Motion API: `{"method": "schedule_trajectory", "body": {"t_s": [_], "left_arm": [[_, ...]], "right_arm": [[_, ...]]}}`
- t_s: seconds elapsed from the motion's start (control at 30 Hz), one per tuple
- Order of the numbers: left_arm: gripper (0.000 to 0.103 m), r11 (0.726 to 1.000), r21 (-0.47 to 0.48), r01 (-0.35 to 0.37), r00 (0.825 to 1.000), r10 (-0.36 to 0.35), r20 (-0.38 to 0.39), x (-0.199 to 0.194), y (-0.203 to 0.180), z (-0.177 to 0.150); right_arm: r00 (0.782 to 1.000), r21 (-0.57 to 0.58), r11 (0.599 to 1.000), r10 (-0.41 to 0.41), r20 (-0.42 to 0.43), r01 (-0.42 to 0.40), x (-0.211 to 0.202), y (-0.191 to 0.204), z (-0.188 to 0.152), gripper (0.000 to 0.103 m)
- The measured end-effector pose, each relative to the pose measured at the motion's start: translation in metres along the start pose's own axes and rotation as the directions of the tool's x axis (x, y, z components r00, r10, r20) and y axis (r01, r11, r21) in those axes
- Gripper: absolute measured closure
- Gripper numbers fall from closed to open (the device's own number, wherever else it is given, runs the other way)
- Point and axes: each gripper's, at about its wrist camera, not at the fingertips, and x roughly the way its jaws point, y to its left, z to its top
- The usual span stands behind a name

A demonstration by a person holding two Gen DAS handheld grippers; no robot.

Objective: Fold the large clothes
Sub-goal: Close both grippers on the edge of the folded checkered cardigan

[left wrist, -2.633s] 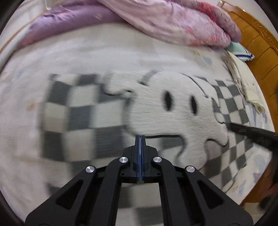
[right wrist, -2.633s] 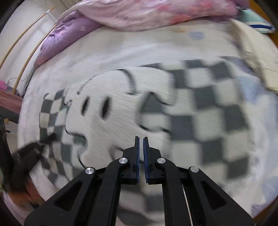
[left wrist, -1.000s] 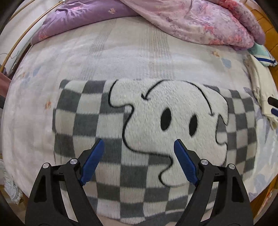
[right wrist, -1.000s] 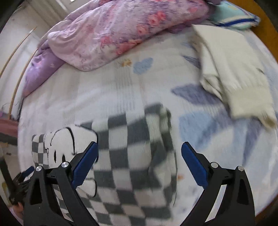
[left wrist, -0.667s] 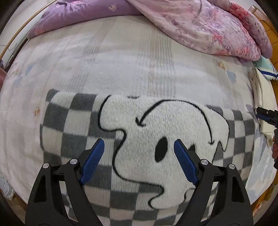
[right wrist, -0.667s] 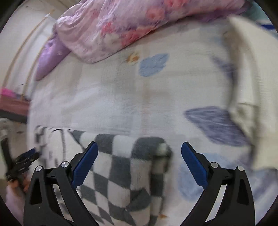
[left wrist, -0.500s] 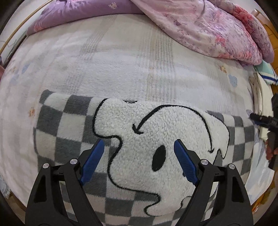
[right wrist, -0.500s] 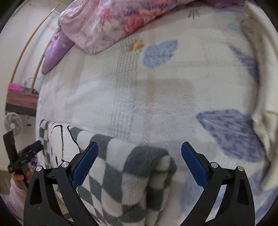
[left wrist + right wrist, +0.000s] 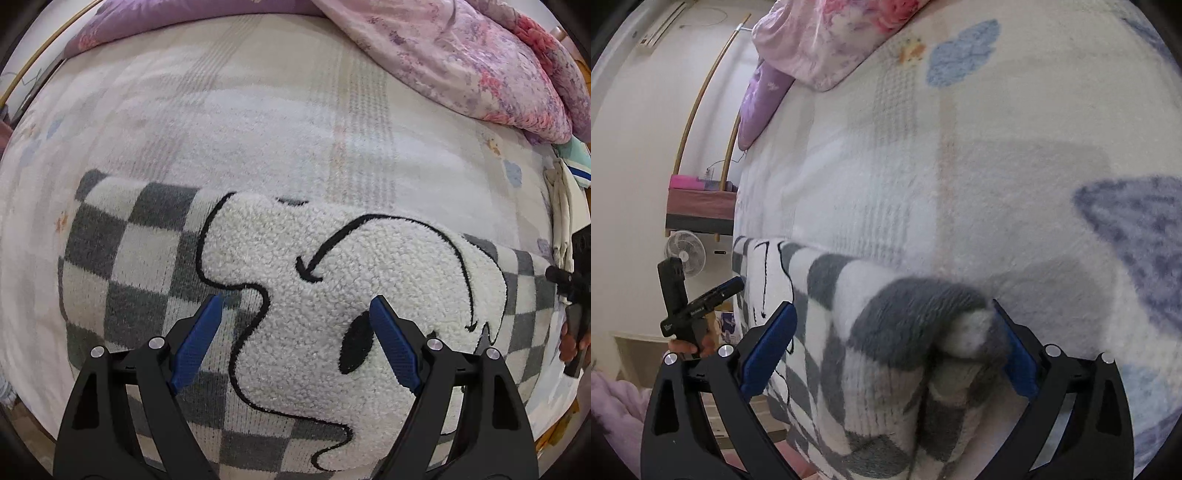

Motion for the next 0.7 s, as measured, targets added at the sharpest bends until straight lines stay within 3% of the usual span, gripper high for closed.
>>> {"method": "schedule_trajectory", "body": {"t_s": [0.23, 0.3, 0.43, 0.5, 0.57, 0.63, 0.67, 0.7], "left_arm": [[0.02, 0.999, 0.048, -0.019, 1.0, 0.019, -0.001, -0.007, -0.007, -0.012], [0.02, 0.999, 0.047, -0.003, 1.0, 0.004, -0.013, -0.011, -0.008, -0.014], [0.02, 0.997, 0.07, 0.025, 1.0, -0.025, 0.0, -0.027, -0.012, -0.014], [0.021, 0.996, 0.087, 0.03, 1.0, -0.03, 0.001, -0.033, -0.014, -0.012], [0.025, 0.993, 0.093, 0.069, 0.998, -0.067, -0.015, -0.037, -0.017, -0.008], [0.036, 0.989, 0.086, 0.119, 0.992, -0.116, -0.043, -0.037, -0.019, -0.002], [0.039, 0.987, 0.083, 0.134, 0.99, -0.129, -0.062, -0.035, -0.02, 0.002], [0.049, 0.987, 0.085, 0.14, 0.988, -0.134, -0.08, -0.032, -0.023, 0.007]], "right_arm": [[0.983, 0.076, 0.994, 0.095, -0.157, -0.084, 0.024, 0.013, -0.037, 0.006], [0.985, 0.061, 0.997, 0.065, -0.159, -0.056, 0.028, 0.022, -0.049, 0.006], [0.991, 0.167, 0.984, 0.074, -0.114, -0.055, 0.028, 0.025, -0.078, 0.006], [0.996, 0.18, 0.983, -0.02, -0.09, 0.036, 0.026, 0.036, -0.095, 0.006], [0.986, 0.176, 0.972, -0.141, -0.094, 0.156, 0.031, 0.051, -0.11, 0.007], [0.952, 0.135, 0.945, -0.286, -0.105, 0.299, 0.042, 0.07, -0.128, 0.007], [0.935, 0.119, 0.928, -0.348, -0.07, 0.354, 0.046, 0.082, -0.138, 0.009], [0.92, 0.119, 0.912, -0.39, -0.041, 0.392, 0.048, 0.089, -0.144, 0.022]]}}
